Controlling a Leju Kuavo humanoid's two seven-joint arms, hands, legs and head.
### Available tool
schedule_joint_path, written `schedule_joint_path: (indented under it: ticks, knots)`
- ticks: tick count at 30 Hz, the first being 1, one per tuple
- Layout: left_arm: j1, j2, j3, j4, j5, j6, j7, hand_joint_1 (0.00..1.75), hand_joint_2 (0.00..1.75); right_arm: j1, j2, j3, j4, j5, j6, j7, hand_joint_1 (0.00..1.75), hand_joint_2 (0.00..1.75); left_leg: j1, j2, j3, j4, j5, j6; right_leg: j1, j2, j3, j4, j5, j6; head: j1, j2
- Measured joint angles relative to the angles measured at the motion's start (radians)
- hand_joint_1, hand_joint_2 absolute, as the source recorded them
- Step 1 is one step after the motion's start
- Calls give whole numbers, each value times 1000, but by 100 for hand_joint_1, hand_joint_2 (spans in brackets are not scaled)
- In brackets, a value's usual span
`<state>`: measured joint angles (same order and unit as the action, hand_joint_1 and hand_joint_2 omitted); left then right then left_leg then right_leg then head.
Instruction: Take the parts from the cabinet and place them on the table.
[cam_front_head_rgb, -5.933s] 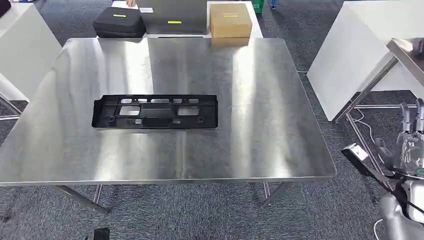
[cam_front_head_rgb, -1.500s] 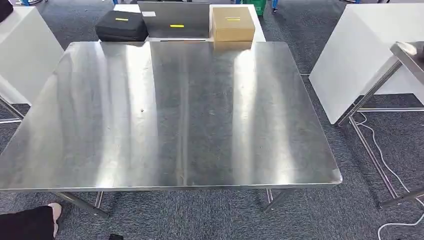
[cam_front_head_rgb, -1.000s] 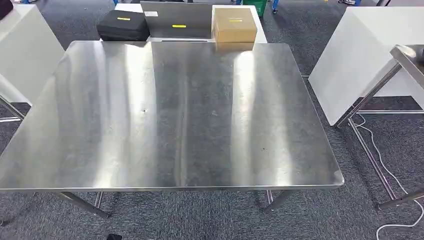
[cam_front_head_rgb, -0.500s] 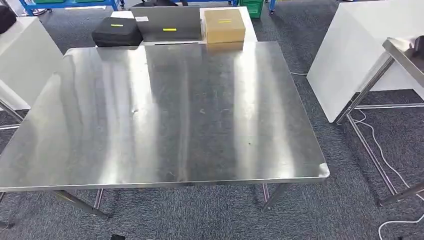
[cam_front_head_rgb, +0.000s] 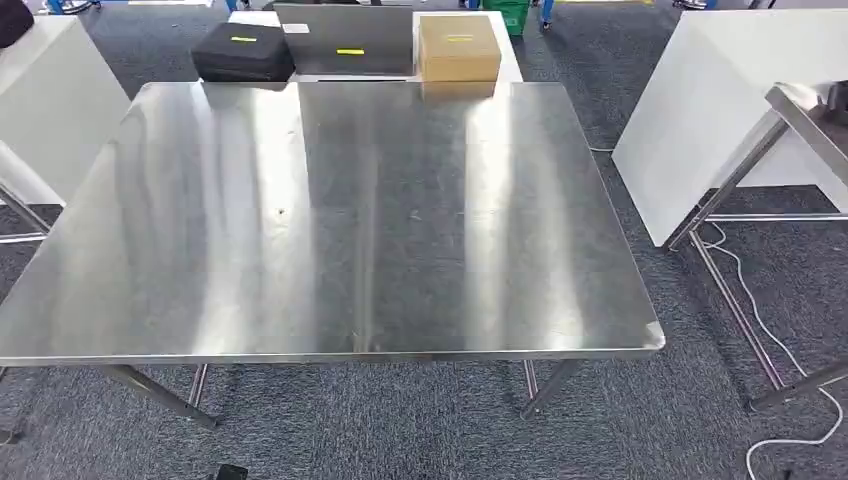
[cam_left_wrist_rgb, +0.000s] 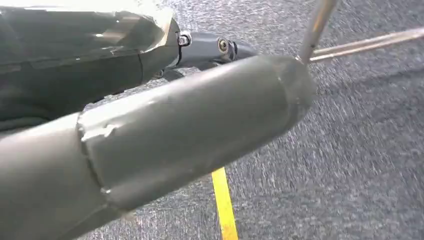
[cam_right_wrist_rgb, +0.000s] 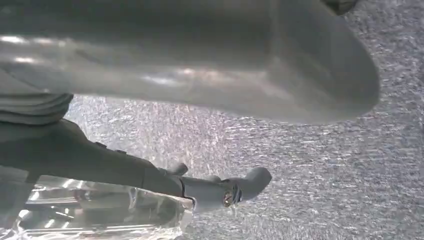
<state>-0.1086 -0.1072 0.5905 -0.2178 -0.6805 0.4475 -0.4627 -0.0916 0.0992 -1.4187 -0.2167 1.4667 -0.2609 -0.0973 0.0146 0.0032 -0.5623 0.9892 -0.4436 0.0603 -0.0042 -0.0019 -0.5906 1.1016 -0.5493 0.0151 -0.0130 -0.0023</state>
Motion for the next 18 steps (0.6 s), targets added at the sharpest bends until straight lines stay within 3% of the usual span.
schedule_joint_path:
  ticks: [2,3,4,5,7,8,9,10,12,13,14,15,16,17,18]
  knots:
    - [1,-1,1,0,0,0,-1,0,0,0,-1,0,0,0,0,-2,0,0,-2,1,-19,1,13,0,-7,0,-58,155,-76,1,-1,0]
    - [1,-1,2,0,0,0,-1,0,0,1,-2,1,0,0,0,-3,0,0,-2,1,-29,1,20,-2,-8,0,-67,199,-91,9,0,0]
    - [1,-1,2,0,0,0,-1,0,0,1,-3,2,0,0,0,-3,0,0,-2,1,-38,1,28,-4,-10,0,-50,190,-85,20,0,0]
    - [1,-2,3,0,0,0,-1,0,0,0,-4,2,0,0,0,-3,0,0,-1,1,-47,2,36,-8,-13,0,-9,134,-61,33,1,0]
    - [1,-3,6,0,0,0,-2,0,0,-2,-8,3,0,1,0,-3,0,0,2,-1,-61,3,50,-18,-22,0,109,-51,-3,51,0,0]
    - [1,-2,8,0,0,2,-2,0,0,-5,-6,4,0,1,0,-3,0,0,-2,-2,-65,6,56,-26,-26,0,167,-143,-7,48,2,0]
    - [2,-2,8,0,0,3,-2,0,0,-6,-7,4,0,1,0,-3,0,0,-3,-3,-68,5,65,-34,-12,8,170,-134,9,36,-1,0]
    - [1,-2,9,0,0,3,-3,0,0,-3,-5,4,0,1,0,-4,0,0,-5,-2,-67,9,68,-41,-13,10,148,-140,9,30,-1,0]
    - [2,-2,10,0,0,4,-4,0,0,-4,-6,5,0,1,2,-4,0,0,-4,-6,-71,6,81,-50,-10,9,139,-129,14,17,-3,0]
    - [5,-1,10,0,0,5,-4,0,0,-4,-6,5,0,1,3,-4,0,0,3,-6,-76,12,75,-56,-29,5,133,-132,26,0,-5,0]
    - [7,0,10,1,0,6,-5,0,0,-5,-5,5,0,0,3,-4,0,0,5,-5,-86,38,28,-59,-24,1,125,-132,34,-12,-7,0]
    - [6,-2,10,1,0,6,-5,0,0,-4,-6,5,0,0,3,-4,0,0,7,-5,-102,90,-37,-61,-23,-2,116,-131,43,-25,-6,0]
    - [6,-2,10,1,0,6,-5,0,0,-3,-7,5,0,-1,3,-4,0,0,6,-6,-122,166,-101,-65,-20,-3,104,-131,52,-30,-8,0]
    - [6,-1,10,1,0,6,-5,0,0,-3,-6,5,0,-1,3,-4,0,0,7,-6,-139,238,-143,-69,-17,-5,92,-130,61,-31,-6,0]
    - [6,0,10,1,0,6,-5,0,0,-3,-6,5,0,-1,3,-4,0,0,7,-6,-150,306,-164,-71,-15,-6,78,-127,72,-31,-7,0]
